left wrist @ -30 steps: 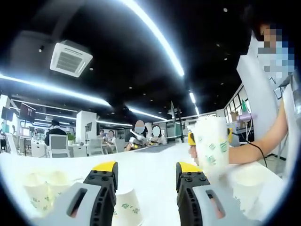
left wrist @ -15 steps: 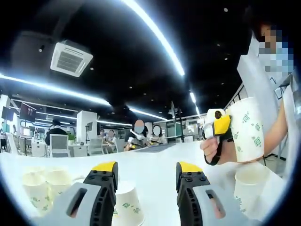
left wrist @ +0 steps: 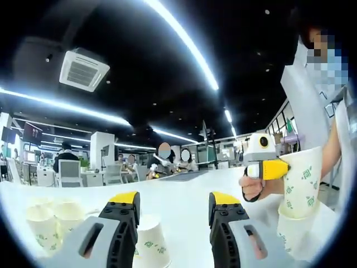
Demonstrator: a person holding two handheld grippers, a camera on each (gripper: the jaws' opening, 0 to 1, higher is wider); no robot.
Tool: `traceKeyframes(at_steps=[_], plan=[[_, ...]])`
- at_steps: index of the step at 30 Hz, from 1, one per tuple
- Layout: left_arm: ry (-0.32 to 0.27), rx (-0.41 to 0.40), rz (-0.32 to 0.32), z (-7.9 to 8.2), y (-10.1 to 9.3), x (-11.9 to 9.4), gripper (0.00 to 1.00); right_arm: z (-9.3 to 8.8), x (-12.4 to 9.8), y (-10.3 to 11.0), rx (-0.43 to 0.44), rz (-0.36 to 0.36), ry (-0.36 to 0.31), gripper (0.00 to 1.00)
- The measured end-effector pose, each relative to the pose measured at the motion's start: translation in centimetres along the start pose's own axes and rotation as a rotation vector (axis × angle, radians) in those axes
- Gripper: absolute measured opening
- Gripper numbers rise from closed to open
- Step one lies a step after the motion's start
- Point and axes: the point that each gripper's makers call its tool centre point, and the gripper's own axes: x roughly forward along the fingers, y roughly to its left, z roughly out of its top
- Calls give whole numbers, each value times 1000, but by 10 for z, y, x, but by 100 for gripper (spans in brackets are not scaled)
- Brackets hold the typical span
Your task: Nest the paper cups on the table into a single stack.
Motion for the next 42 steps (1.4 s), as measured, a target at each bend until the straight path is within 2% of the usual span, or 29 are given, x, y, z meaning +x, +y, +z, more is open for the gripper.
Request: traceKeyframes(at_steps=[8, 20, 28, 38, 42], plan=[[3, -3, -2, -1, -2, 0, 53, -5, 0, 4, -3, 20, 23, 48], [2, -6, -1, -2, 2, 1, 53, -13, 3, 17, 20, 90, 49, 48], [5, -5, -1, -3, 3, 2, 53, -19, 7, 17, 15, 88, 70, 48], [6, -3, 0, -2, -1, 0, 53, -25, 19, 35, 9, 144, 91, 49], [6, -3, 0, -2, -2, 1, 53, -25, 18, 32, -1, 135, 86, 70]])
